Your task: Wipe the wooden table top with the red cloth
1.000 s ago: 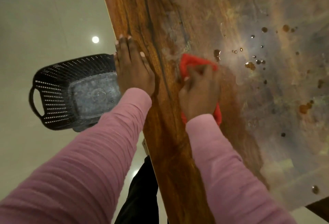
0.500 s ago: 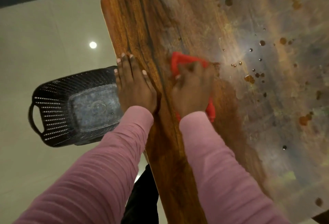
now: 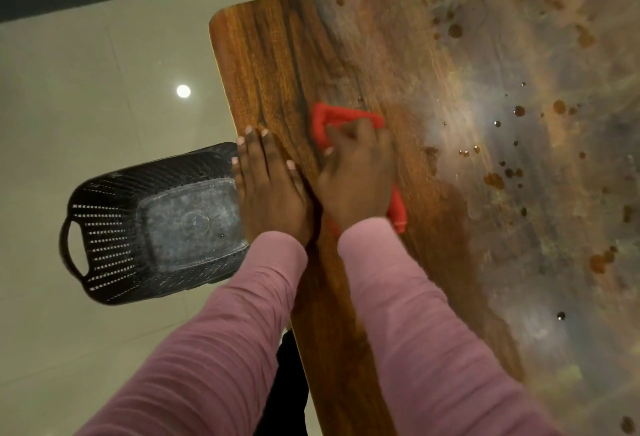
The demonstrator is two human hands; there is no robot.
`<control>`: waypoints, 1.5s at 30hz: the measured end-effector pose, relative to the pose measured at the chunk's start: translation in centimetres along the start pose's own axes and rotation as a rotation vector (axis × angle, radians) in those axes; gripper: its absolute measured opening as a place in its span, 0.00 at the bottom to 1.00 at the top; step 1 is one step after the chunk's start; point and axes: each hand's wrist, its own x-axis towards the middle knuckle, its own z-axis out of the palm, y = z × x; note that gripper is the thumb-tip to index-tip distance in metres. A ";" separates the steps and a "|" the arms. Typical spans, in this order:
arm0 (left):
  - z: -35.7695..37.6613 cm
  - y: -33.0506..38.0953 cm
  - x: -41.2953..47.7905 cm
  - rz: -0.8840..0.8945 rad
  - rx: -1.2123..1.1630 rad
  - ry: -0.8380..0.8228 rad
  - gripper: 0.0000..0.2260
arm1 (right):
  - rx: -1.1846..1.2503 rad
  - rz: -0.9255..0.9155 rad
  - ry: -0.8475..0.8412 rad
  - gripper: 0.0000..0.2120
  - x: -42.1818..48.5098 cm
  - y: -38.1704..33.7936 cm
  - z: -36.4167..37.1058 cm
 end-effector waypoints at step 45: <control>-0.8 1.5 11.3 0.049 0.082 0.000 0.23 | -0.172 -0.009 -0.006 0.16 9.1 2.1 0.3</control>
